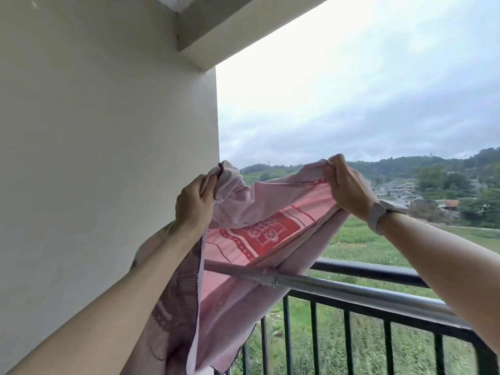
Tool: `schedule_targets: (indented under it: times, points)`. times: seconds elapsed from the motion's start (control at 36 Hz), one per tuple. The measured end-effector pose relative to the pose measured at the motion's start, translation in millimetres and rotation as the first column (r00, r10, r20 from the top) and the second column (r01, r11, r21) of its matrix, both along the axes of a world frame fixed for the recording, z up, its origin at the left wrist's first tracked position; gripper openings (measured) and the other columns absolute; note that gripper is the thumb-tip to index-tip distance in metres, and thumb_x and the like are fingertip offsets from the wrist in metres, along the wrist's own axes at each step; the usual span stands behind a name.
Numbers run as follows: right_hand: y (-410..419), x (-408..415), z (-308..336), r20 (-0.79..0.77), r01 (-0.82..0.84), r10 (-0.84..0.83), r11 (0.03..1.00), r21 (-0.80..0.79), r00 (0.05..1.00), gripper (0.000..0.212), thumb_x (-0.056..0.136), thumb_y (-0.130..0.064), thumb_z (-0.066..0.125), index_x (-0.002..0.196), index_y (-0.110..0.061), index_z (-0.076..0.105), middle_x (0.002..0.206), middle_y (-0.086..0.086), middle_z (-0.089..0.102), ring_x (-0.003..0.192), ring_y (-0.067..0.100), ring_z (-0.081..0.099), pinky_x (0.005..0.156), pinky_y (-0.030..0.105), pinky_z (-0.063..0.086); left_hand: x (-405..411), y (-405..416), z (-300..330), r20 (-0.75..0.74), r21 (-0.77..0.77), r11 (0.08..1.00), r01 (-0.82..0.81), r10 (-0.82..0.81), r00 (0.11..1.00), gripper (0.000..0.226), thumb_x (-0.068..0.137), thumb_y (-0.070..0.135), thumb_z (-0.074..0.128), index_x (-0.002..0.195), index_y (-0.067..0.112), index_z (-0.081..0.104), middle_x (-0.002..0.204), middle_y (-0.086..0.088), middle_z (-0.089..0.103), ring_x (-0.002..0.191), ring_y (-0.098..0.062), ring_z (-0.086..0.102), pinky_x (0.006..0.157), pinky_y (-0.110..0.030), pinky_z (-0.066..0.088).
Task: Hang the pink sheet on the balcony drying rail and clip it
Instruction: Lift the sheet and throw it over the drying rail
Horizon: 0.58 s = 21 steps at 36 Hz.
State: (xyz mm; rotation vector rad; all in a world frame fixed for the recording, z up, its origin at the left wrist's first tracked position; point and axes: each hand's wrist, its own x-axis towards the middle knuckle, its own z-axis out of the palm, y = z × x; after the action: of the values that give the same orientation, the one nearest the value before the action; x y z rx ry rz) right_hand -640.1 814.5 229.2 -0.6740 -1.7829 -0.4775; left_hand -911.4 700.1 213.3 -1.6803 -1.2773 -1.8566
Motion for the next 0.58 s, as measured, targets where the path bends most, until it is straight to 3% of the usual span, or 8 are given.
schedule_targets:
  times: [0.17,0.28,0.36,0.44,0.58]
  points:
    - [-57.7,79.9,6.1,-0.021,0.054,-0.054,0.999,0.001,0.998,0.022,0.1,-0.018,0.029,0.097,0.003,0.038,0.065,0.009,0.05,0.043,0.018,0.041,0.04,0.022,0.026,84.5,-48.2,1.5,-0.067,0.022,0.999,0.045,-0.043,0.997,0.036,0.097,0.03,0.041,0.091,0.001,0.061,0.077,-0.013,0.063,0.069,-0.021,0.053,0.059,-0.029,0.035]
    - [-95.0,143.9,8.8,-0.007,0.108,-0.108,0.994,0.033,0.994,0.023,0.1,-0.021,0.031,0.097,0.0,0.038,0.067,0.011,0.052,0.047,0.025,0.046,0.04,0.023,0.026,156.7,-75.5,0.0,-0.118,0.031,0.992,0.121,-0.116,0.986,0.033,0.096,0.031,0.042,0.099,0.005,0.064,0.077,-0.007,0.063,0.069,-0.019,0.056,0.057,-0.021,0.038]
    - [-120.4,194.4,4.9,0.009,0.132,-0.132,0.991,0.032,0.991,0.022,0.1,-0.022,0.031,0.098,-0.001,0.038,0.069,0.011,0.054,0.049,0.026,0.048,0.041,0.024,0.028,216.2,-96.9,-5.3,-0.133,0.053,0.985,0.162,-0.154,0.979,0.033,0.096,0.028,0.043,0.094,0.003,0.063,0.063,0.007,0.053,0.057,-0.005,0.049,0.05,-0.008,0.032]
    - [-140.6,250.5,-2.8,0.002,0.158,-0.158,0.987,-0.005,0.987,0.02,0.1,-0.024,0.031,0.097,-0.005,0.037,0.071,0.013,0.057,0.052,0.029,0.051,0.047,0.03,0.035,278.4,-115.1,-13.3,-0.129,0.037,0.973,0.226,-0.22,0.967,0.032,0.095,0.028,0.044,0.095,0.003,0.064,0.061,0.018,0.049,0.052,0.003,0.048,0.048,-0.004,0.033]
    - [-183.7,349.1,-15.5,-0.055,0.237,-0.242,0.968,-0.078,0.969,0.021,0.1,-0.025,0.03,0.099,-0.004,0.036,0.073,0.015,0.057,0.052,0.029,0.051,0.048,0.038,0.042,382.2,-144.5,-21.6,-0.185,0.009,0.925,0.381,-0.373,0.909,0.026,0.095,0.025,0.045,0.098,0.007,0.063,0.062,0.02,0.05,0.051,0.008,0.053,0.046,-0.006,0.035]
